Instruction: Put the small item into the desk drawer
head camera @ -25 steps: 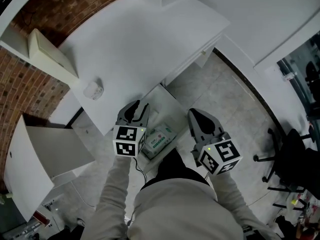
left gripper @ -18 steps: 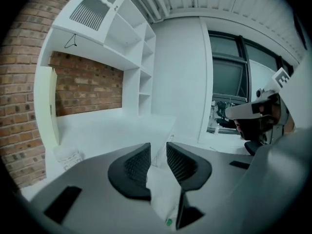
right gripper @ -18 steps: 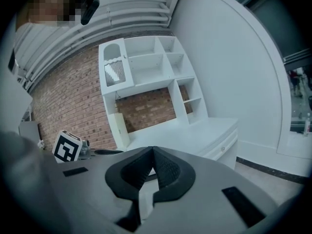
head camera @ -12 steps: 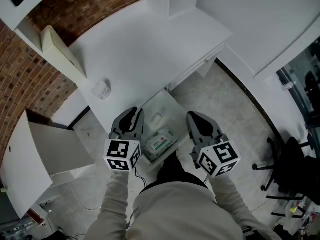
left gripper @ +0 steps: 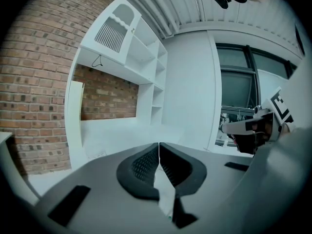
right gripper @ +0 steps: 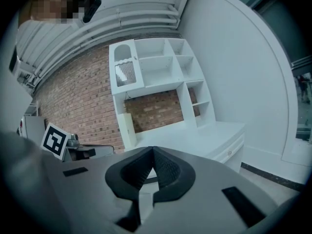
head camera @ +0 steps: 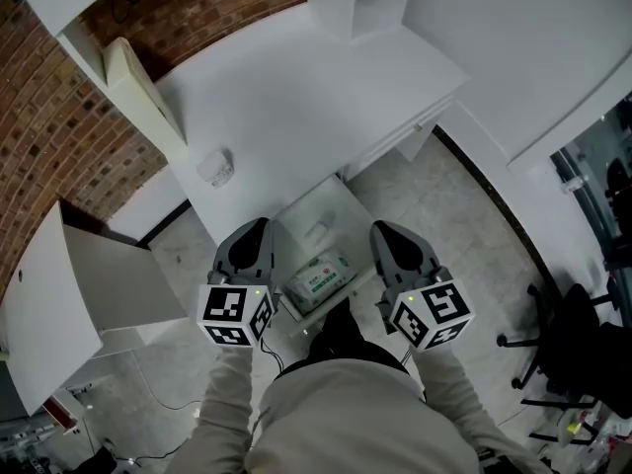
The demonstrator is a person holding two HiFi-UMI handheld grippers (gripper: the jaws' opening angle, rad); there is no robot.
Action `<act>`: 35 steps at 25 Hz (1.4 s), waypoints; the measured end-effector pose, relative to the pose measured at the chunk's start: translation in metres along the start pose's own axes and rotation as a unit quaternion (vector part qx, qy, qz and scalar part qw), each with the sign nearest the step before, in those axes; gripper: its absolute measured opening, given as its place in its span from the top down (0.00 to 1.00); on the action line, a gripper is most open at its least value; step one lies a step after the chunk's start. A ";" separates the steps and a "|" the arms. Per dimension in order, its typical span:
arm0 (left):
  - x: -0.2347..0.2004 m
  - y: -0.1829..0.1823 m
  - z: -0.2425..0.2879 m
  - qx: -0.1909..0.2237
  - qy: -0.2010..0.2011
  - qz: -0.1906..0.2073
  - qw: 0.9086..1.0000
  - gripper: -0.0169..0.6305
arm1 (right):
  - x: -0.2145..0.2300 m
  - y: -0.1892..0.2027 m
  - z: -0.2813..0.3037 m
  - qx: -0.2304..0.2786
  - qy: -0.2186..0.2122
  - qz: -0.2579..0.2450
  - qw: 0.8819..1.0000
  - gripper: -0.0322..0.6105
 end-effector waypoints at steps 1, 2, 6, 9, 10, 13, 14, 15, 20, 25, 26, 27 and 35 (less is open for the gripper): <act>-0.001 0.000 -0.003 0.002 -0.003 -0.007 1.000 0.94 | -0.002 0.001 0.000 -0.002 -0.001 -0.002 1.000 0.91; -0.003 0.000 -0.006 0.004 -0.005 -0.013 1.000 0.94 | -0.004 0.002 -0.001 -0.003 -0.003 -0.004 1.000 0.91; -0.005 -0.002 -0.017 0.012 -0.007 -0.021 1.000 0.95 | -0.011 0.002 -0.002 -0.001 -0.007 -0.008 1.000 0.91; -0.007 -0.004 -0.025 0.022 -0.009 -0.024 0.999 0.95 | -0.013 0.001 -0.003 0.003 -0.008 -0.012 1.000 0.91; -0.007 -0.005 -0.027 0.024 -0.011 -0.026 0.999 0.95 | -0.014 0.001 -0.004 0.004 -0.007 -0.014 1.000 0.91; -0.006 -0.006 -0.033 0.029 -0.013 -0.027 0.999 0.95 | -0.016 -0.001 -0.007 0.006 -0.006 -0.019 1.000 0.91; -0.007 -0.006 -0.035 0.030 -0.014 -0.026 0.999 0.95 | -0.017 -0.001 -0.008 0.006 -0.006 -0.021 1.000 0.91; -0.008 -0.006 -0.037 0.032 -0.016 -0.025 0.999 0.95 | -0.018 -0.001 -0.008 0.007 -0.006 -0.023 1.000 0.91; -0.012 -0.008 -0.045 0.038 -0.023 -0.015 0.999 0.95 | -0.024 0.000 -0.008 0.008 -0.010 -0.026 1.000 0.91; -0.014 -0.009 -0.052 0.042 -0.026 -0.011 0.999 0.95 | -0.032 -0.001 -0.008 0.007 -0.021 -0.030 0.999 0.91; -0.014 -0.009 -0.053 0.043 -0.028 -0.010 0.999 0.95 | -0.033 -0.001 -0.007 0.006 -0.021 -0.030 0.999 0.91; -0.014 -0.010 -0.055 0.044 -0.029 -0.010 0.999 0.95 | -0.034 -0.001 -0.007 0.006 -0.022 -0.030 0.999 0.91; -0.016 -0.010 -0.062 0.050 -0.029 -0.020 0.998 0.95 | -0.039 0.001 -0.010 0.010 -0.017 -0.034 0.999 0.91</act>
Point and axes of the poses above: the fingertips, and each gripper's own axes: z forward along the fingers, x to its right, y out of its underside, the point moved 9 cm from there along -z, backward along the fingers, and after that the axes turned 13 degrees about -y, right-handed, at the moved point
